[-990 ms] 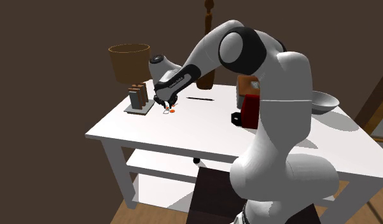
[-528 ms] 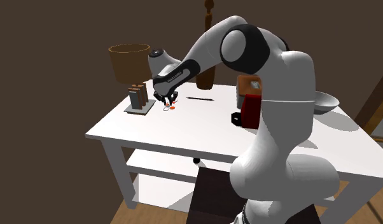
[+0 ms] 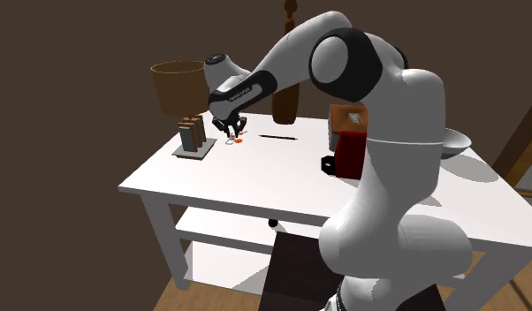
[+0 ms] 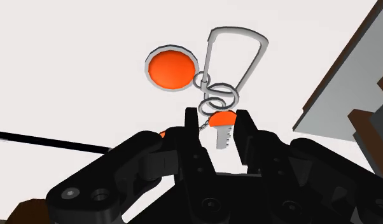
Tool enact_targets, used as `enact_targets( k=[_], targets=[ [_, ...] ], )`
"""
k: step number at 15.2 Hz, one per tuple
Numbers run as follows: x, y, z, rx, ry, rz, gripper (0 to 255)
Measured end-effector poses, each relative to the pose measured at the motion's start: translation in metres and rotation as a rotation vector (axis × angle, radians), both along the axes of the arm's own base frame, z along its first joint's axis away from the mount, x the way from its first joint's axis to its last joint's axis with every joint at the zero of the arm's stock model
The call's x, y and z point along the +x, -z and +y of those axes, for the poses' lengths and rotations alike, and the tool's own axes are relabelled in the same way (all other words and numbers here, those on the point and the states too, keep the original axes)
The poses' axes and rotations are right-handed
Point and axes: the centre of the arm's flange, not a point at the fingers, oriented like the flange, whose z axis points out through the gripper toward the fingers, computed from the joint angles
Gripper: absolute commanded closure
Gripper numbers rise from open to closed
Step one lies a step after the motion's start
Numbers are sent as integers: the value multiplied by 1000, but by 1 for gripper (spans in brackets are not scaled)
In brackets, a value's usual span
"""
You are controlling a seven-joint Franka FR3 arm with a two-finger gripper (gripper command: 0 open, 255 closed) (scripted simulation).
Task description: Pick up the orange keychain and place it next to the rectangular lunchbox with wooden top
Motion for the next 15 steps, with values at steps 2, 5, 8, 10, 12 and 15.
enact_targets(
  k=[2, 5, 8, 10, 12, 15],
  targets=[
    [0, -9, 0, 0, 0, 0, 255],
    [0, -25, -1, 0, 0, 0, 255],
    [-1, -42, -1, 0, 0, 0, 255],
    [0, -52, -1, 0, 0, 0, 255],
    [-1, -64, 0, 0, 0, 0, 255],
    [0, -79, 0, 0, 0, 0, 255]
  ],
)
